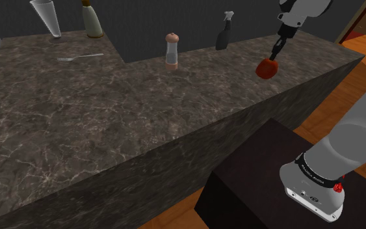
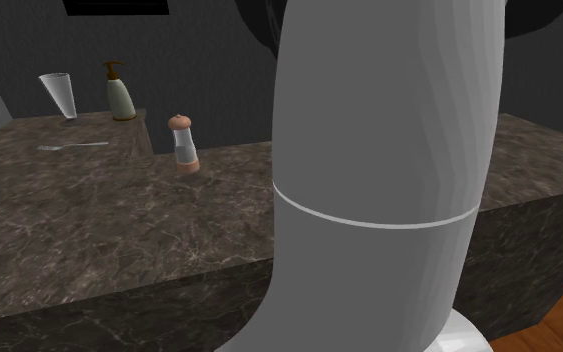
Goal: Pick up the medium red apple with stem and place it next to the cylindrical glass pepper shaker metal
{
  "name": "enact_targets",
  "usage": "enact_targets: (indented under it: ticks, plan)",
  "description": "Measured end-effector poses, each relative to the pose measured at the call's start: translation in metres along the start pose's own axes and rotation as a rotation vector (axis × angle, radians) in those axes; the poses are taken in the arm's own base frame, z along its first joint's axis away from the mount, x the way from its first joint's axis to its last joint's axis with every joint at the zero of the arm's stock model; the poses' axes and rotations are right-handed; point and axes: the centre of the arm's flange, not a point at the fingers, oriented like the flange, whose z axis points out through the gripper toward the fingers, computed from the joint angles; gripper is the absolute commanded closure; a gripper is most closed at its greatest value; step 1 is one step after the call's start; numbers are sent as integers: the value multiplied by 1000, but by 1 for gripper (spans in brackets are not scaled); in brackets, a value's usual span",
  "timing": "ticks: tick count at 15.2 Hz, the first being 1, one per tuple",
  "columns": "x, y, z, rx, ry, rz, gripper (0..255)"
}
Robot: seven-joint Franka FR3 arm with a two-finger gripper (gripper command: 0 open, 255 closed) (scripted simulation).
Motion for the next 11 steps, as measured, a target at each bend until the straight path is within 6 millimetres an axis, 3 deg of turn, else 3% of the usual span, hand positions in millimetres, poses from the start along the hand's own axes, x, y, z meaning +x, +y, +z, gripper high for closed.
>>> enact_targets:
  ticks: [11]
  plan:
    - [1, -4, -56, 0, 0, 0, 255]
